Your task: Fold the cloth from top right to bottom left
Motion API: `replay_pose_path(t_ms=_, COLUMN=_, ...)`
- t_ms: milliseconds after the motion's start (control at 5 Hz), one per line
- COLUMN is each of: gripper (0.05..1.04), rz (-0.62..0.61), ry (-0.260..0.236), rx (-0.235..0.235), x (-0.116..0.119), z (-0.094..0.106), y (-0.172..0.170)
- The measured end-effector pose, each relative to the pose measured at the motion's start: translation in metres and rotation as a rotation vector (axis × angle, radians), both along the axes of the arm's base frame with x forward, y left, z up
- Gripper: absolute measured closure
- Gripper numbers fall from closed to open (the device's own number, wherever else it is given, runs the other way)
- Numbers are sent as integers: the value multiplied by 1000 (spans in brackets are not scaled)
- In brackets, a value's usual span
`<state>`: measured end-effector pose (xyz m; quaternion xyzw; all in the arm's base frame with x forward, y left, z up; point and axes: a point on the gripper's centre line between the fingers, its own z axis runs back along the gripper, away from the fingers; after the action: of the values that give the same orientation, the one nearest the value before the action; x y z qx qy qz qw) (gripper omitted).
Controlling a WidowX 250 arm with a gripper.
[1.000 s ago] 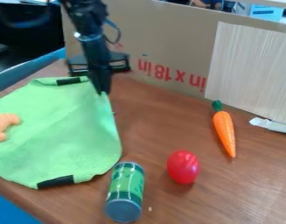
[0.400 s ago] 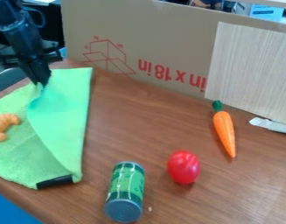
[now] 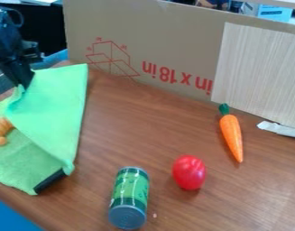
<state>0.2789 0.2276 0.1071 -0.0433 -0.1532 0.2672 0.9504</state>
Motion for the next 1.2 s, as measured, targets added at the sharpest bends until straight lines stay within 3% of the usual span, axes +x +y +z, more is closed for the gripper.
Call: replay_pose_path(t_ms=1200, gripper=1030, rz=56, ry=143, rx=50, x=-41, z=-20, y=37)
